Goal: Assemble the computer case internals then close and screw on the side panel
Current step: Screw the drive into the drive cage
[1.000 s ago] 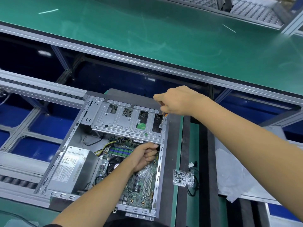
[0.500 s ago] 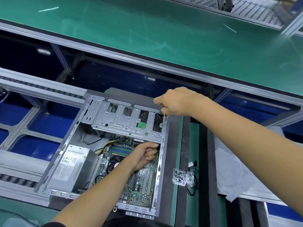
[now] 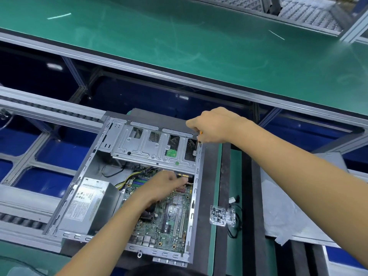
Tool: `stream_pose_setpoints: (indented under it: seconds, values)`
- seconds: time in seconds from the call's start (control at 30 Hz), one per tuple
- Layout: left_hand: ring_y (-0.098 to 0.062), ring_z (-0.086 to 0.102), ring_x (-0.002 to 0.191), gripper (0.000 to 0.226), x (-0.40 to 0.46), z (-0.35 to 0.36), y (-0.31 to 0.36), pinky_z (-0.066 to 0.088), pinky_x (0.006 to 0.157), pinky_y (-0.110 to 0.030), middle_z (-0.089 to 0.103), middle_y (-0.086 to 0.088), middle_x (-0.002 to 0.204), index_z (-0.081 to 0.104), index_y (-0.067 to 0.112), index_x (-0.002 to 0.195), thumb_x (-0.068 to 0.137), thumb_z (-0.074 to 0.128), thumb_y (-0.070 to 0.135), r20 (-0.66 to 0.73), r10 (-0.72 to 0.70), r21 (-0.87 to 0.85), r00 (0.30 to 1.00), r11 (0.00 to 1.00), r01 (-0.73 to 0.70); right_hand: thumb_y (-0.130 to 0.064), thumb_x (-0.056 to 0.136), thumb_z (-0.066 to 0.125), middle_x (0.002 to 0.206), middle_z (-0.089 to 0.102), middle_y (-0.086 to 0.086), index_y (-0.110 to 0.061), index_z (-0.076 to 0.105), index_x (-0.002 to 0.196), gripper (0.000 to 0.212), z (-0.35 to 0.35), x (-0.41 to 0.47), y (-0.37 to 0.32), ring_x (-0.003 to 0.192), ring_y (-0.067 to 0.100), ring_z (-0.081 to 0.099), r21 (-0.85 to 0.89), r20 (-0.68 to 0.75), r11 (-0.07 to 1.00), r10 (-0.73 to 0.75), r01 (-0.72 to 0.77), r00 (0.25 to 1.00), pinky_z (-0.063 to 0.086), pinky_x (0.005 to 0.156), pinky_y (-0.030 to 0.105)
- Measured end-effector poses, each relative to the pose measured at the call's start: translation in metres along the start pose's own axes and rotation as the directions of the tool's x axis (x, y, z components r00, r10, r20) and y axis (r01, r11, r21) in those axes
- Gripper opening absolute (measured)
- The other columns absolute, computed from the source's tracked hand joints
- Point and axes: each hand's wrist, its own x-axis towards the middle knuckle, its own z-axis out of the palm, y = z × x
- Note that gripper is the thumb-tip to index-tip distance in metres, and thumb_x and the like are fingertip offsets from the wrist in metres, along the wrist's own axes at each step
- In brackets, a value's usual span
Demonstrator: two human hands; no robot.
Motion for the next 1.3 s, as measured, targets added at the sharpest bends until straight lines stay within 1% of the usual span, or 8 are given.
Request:
stream_pose_setpoints:
  seconds: [0.13,0.23,0.3,0.77,0.87,1.0,1.1,1.3]
  values:
    - [-0.003,0.053,0.057,0.019,0.019,-0.02,0.039,0.035,0.051,-0.026,0.053,0.011,0.062,0.057,0.038,0.098,0.093,0.059,0.057,-0.385,0.367,0.418,0.847,0.887,-0.195,-0.021,0.089,0.057,0.07,0.055,-0.008,-0.023,0.05,0.089,0.008,-0.001,0.003,0.0,0.06,0.017,0.051,0.013,0.004,1.0,-0.004,0.004,1.0,0.031,0.053,0.03]
    - [-0.015,0.065,0.087,0.031,0.052,-0.017,0.056,0.037,0.06,-0.03,0.068,0.009,0.088,0.06,0.042,0.121,0.093,0.061,0.057,-0.339,0.448,0.615,0.828,0.771,-0.165,-0.02,0.088,0.058,0.067,0.051,-0.009,-0.024,0.048,0.088,0.01,-0.001,0.004,0.0,0.06,0.016,0.05,0.006,-0.006,1.0,-0.019,0.019,1.0,0.031,0.052,0.03]
    - [-0.017,0.066,0.1,0.031,0.07,-0.013,0.058,0.038,0.064,-0.029,0.072,0.009,0.1,0.064,0.043,0.119,0.092,0.064,0.057,-0.273,0.462,0.672,0.844,0.719,-0.176,-0.02,0.087,0.058,0.066,0.05,-0.009,-0.024,0.047,0.087,0.011,-0.001,0.003,0.001,0.057,0.014,0.048,0.008,-0.009,1.0,-0.016,0.016,1.0,0.03,0.051,0.03]
    - [-0.009,0.062,0.091,0.011,0.081,-0.006,0.051,0.036,0.059,-0.026,0.071,0.02,0.084,0.069,0.042,0.094,0.092,0.064,0.052,-0.313,0.452,0.658,0.835,0.737,-0.153,-0.018,0.081,0.058,0.069,0.057,-0.004,-0.021,0.051,0.086,0.009,-0.001,0.003,0.002,0.058,0.02,0.048,0.025,-0.055,0.999,-0.025,0.026,0.998,0.03,0.051,0.028]
    - [0.006,0.055,0.076,0.011,0.07,-0.005,0.044,0.029,0.055,-0.019,0.056,0.037,0.062,0.063,0.05,0.077,0.088,0.067,0.052,-0.316,0.432,0.628,0.845,0.763,-0.155,-0.021,0.08,0.06,0.07,0.059,-0.004,-0.022,0.052,0.082,0.008,-0.003,0.003,0.0,0.06,0.02,0.052,0.066,-0.062,0.997,-0.037,0.041,0.997,0.031,0.051,0.028]
    - [0.03,0.044,0.073,0.027,0.059,-0.002,0.042,0.025,0.056,-0.015,0.044,0.059,0.067,0.053,0.054,0.065,0.087,0.069,0.048,-0.307,0.426,0.626,0.851,0.764,-0.157,-0.023,0.078,0.061,0.065,0.055,-0.006,-0.025,0.045,0.072,0.017,0.0,0.002,-0.005,0.056,0.016,0.05,0.115,-0.053,0.992,-0.036,0.042,0.998,0.029,0.051,0.028]
    - [0.016,0.047,0.064,0.019,0.056,-0.002,0.041,0.025,0.055,-0.016,0.052,0.048,0.063,0.059,0.05,0.071,0.086,0.071,0.049,-0.293,0.404,0.638,0.866,0.757,-0.137,-0.024,0.078,0.061,0.065,0.056,-0.006,-0.025,0.044,0.072,0.018,0.003,0.002,-0.008,0.056,0.016,0.049,0.128,-0.04,0.991,-0.029,0.034,0.999,0.028,0.051,0.028]
    - [-0.007,0.065,0.09,0.007,0.053,0.004,0.043,0.026,0.053,-0.02,0.072,0.021,0.082,0.071,0.04,0.093,0.09,0.069,0.045,-0.281,0.446,0.717,0.85,0.686,-0.123,-0.021,0.081,0.06,0.066,0.054,-0.004,-0.023,0.048,0.078,0.013,0.008,-0.001,-0.011,0.055,0.018,0.044,0.154,-0.01,0.988,-0.025,0.027,1.0,0.028,0.05,0.03]
